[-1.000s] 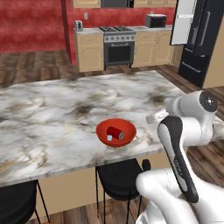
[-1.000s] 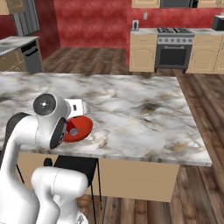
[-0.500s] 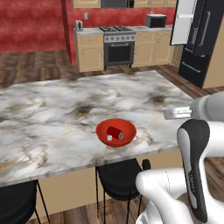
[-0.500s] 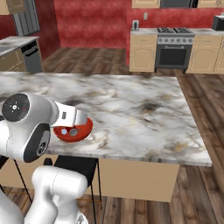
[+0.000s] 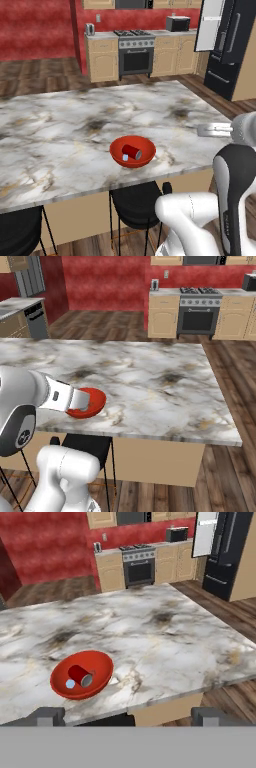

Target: Open the fridge, grab two sodas, and place both sodas inside the bowl with ice on the dining counter.

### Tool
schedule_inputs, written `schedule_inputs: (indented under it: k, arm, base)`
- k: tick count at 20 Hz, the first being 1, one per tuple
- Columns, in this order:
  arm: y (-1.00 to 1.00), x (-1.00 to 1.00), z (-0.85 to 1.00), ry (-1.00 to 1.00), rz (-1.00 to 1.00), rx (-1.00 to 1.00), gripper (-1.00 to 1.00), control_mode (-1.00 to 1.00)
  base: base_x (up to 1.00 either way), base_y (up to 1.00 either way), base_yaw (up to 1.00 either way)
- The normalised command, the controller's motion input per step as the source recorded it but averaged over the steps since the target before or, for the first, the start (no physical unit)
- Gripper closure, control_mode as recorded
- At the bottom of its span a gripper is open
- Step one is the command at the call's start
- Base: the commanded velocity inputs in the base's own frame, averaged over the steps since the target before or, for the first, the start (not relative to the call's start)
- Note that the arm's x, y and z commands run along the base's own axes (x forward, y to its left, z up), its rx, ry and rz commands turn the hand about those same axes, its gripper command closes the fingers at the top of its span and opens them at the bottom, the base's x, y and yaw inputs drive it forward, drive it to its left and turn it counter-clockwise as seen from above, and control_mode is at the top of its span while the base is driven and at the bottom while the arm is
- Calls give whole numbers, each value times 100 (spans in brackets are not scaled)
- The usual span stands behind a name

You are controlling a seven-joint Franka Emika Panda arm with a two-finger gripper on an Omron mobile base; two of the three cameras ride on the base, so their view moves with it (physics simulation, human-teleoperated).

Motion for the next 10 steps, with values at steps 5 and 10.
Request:
schedule_inputs:
  k: [5, 10]
  arm:
    - [5, 0, -15, -2, 3, -2, -100, -100]
    - [0, 0, -6, 1, 0, -3, -100, -100]
  base:
    - [0, 0, 0]
    - [0, 0, 0]
